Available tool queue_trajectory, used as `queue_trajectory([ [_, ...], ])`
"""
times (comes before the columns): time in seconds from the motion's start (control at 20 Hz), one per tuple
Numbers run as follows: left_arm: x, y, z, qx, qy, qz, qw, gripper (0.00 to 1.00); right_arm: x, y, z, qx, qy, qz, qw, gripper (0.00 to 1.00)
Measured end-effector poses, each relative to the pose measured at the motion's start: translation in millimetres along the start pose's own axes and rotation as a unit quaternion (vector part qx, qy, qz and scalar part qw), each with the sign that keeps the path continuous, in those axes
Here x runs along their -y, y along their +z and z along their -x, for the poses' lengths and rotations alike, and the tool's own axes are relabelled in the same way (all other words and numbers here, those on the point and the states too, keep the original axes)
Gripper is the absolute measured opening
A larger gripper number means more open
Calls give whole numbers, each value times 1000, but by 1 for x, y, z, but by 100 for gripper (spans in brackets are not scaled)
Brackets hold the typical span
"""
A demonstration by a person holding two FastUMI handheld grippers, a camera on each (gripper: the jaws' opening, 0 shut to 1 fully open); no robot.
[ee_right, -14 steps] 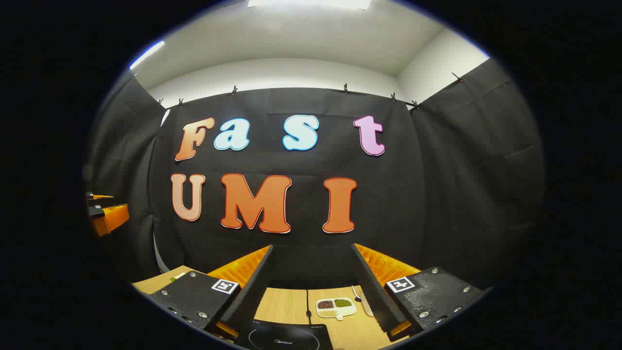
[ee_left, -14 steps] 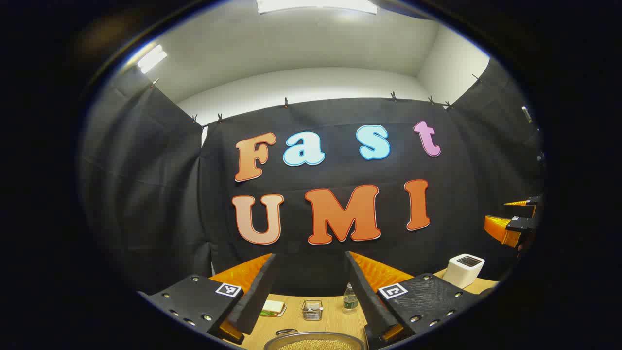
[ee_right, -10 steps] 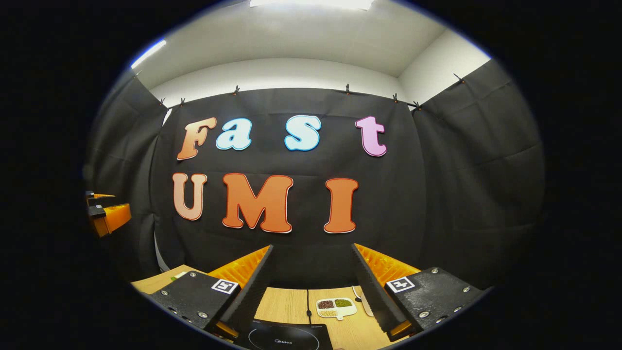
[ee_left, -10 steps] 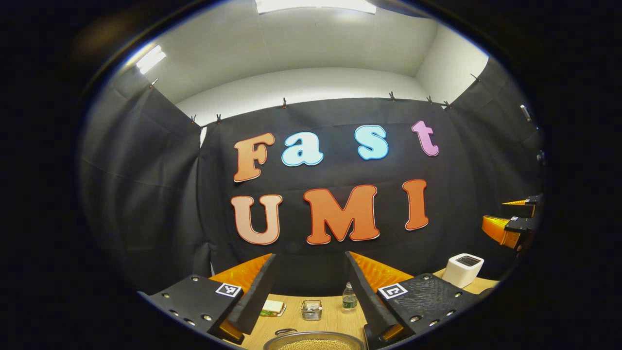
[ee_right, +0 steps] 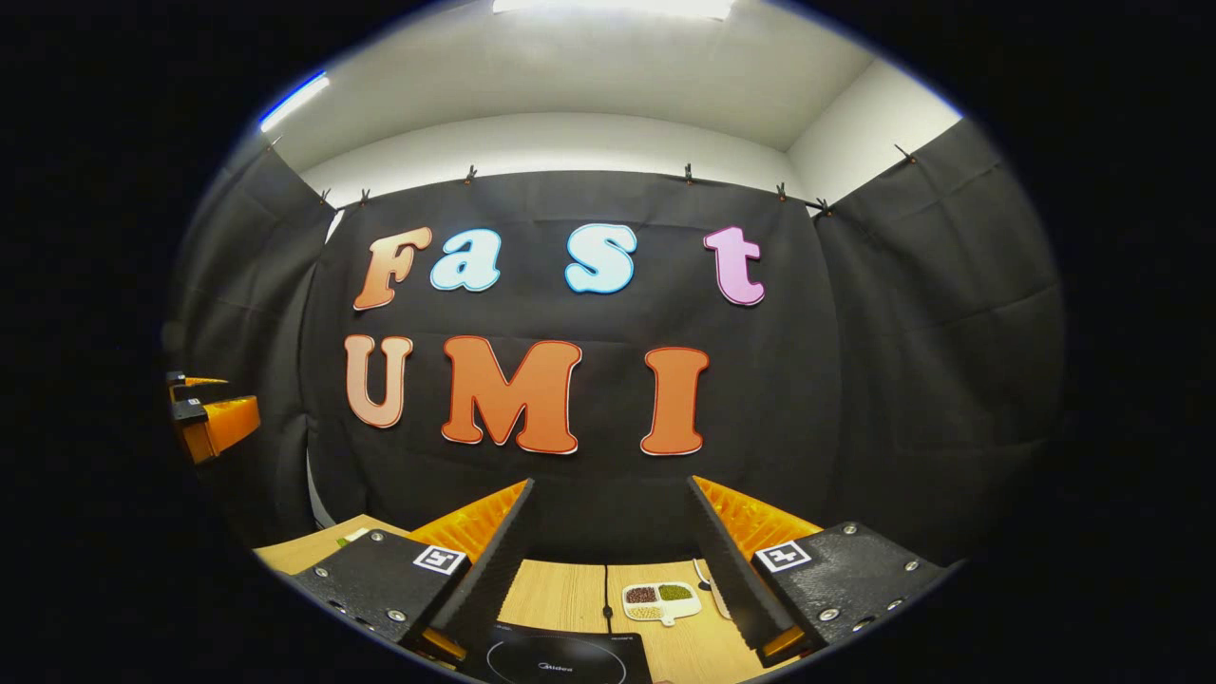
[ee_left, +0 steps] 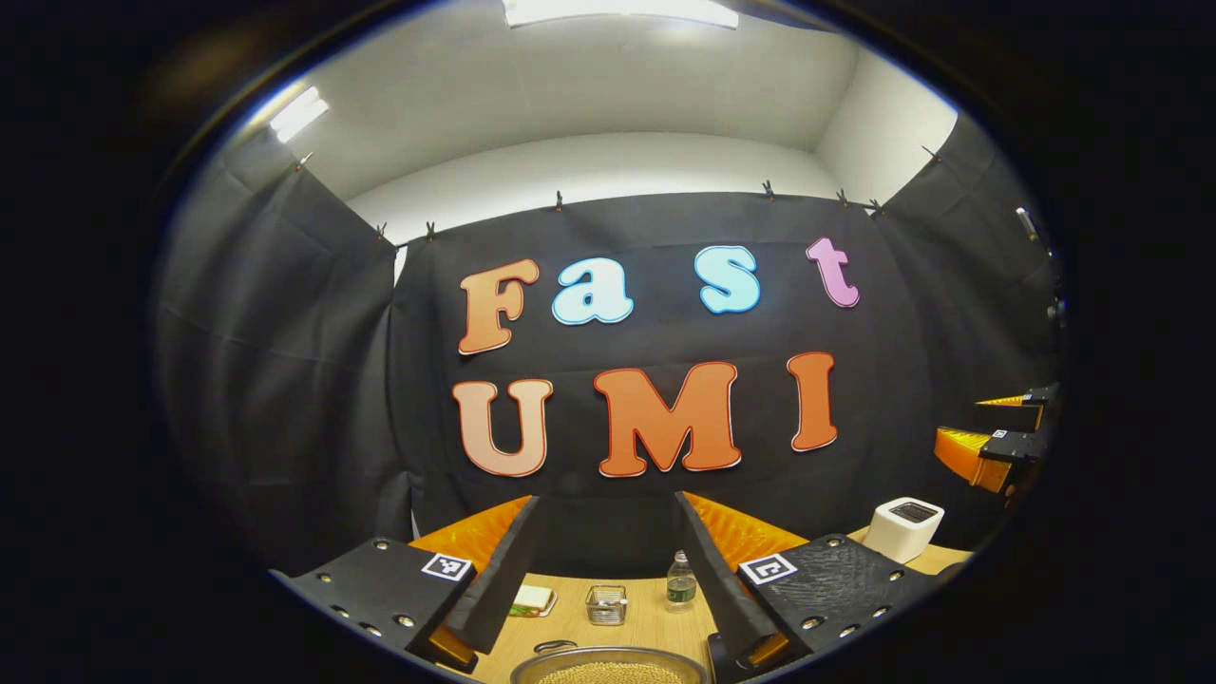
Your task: First push the handle of the pot to place it horizontally, then grasp the pot with both hands and set it on the induction cooktop.
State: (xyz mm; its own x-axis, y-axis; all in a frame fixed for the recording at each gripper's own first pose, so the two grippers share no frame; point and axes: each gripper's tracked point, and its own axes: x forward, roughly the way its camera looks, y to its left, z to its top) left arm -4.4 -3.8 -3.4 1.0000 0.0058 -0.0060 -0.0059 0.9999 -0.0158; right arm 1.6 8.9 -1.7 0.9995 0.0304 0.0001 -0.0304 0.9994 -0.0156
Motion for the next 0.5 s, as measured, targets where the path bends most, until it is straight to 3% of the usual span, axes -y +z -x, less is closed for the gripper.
queue_trajectory([
  [0.5, 9, -13, -5, -25, -19, 4, 1000, 87, 0, -9, -5, -9, -1, -4, 1000, 95],
])
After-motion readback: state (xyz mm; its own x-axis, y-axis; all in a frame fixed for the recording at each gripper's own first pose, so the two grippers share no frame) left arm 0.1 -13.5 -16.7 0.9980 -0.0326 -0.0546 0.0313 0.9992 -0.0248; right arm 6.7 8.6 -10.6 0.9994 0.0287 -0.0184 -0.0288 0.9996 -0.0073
